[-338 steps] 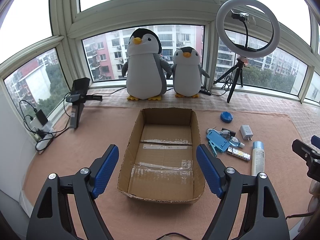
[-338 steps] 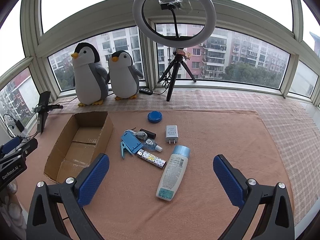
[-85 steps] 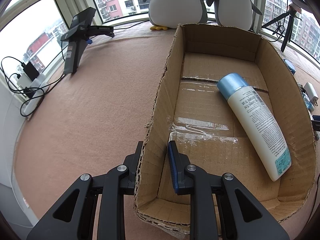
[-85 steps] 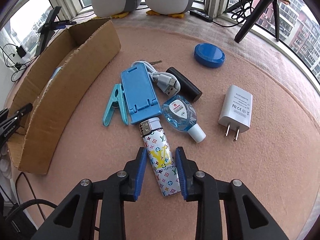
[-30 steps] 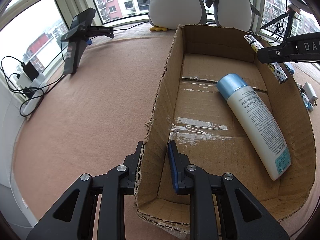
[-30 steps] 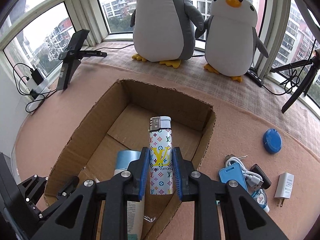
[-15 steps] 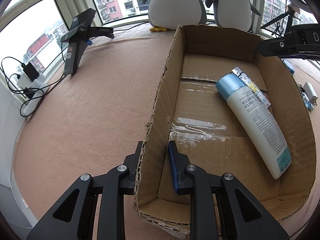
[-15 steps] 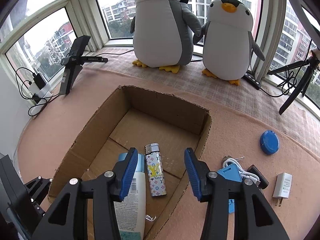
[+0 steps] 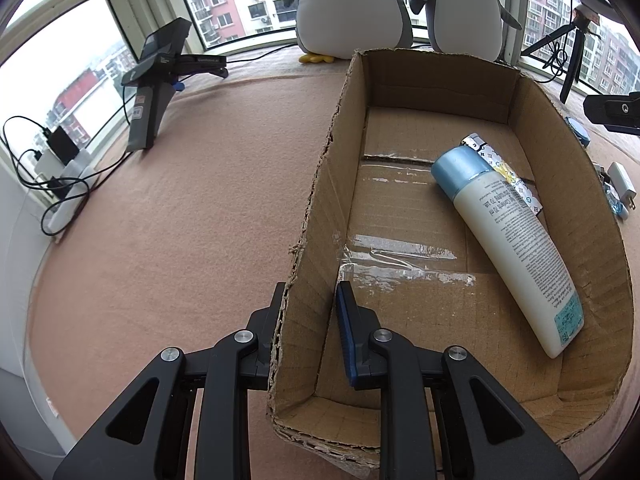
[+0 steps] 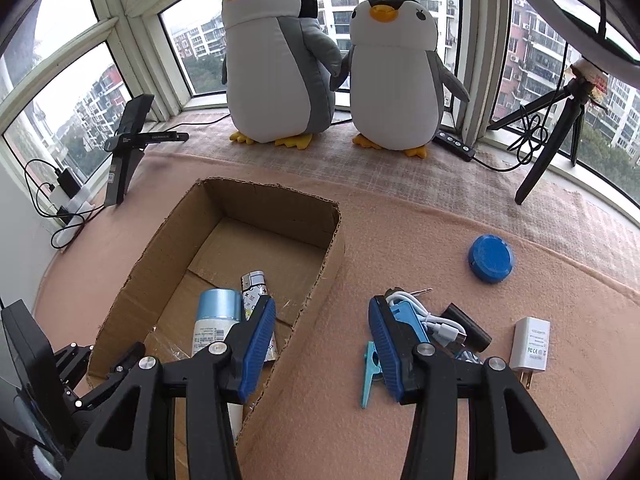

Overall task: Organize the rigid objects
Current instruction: 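Move the right tool to the white USB charger and grasp it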

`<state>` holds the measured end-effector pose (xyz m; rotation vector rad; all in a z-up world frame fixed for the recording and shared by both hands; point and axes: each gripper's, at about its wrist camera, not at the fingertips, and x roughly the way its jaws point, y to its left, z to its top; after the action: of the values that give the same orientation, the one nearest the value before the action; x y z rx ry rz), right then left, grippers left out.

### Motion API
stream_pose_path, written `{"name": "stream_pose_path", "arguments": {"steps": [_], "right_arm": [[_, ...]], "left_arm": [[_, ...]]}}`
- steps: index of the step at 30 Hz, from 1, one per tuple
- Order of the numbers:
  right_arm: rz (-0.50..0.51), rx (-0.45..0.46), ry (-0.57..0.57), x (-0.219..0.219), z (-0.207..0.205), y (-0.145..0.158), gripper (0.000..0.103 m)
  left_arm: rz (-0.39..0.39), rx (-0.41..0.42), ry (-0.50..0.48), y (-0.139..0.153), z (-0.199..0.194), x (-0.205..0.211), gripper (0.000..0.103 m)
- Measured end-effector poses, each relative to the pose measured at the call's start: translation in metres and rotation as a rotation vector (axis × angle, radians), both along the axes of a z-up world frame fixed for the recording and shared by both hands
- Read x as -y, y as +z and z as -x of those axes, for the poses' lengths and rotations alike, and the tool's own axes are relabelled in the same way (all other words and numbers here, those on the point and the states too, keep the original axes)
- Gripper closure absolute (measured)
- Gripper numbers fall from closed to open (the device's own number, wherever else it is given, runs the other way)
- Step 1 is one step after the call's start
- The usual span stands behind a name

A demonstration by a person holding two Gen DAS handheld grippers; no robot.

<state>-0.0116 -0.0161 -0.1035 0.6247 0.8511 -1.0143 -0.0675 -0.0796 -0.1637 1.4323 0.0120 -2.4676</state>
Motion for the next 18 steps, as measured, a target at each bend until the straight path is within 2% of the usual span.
{"name": "stream_pose_path", "arguments": {"steps": [6, 10, 18], "right_arm": [[0.010, -0.011, -0.090, 0.004, 0.047, 0.005, 0.058], [0.009, -0.045, -0.168, 0.009, 0.085, 0.001, 0.047], [-0.041, -0.110, -0.293, 0.035, 0.144, -0.018, 0.040]], "left_arm": [[0.003, 0.000, 0.000, 0.000, -0.001, -0.001, 0.083], [0.006, 0.001, 0.000, 0.000, -0.002, -0.001, 0.083], [0.007, 0.001, 0.000, 0.000, -0.002, -0.001, 0.083]]}}
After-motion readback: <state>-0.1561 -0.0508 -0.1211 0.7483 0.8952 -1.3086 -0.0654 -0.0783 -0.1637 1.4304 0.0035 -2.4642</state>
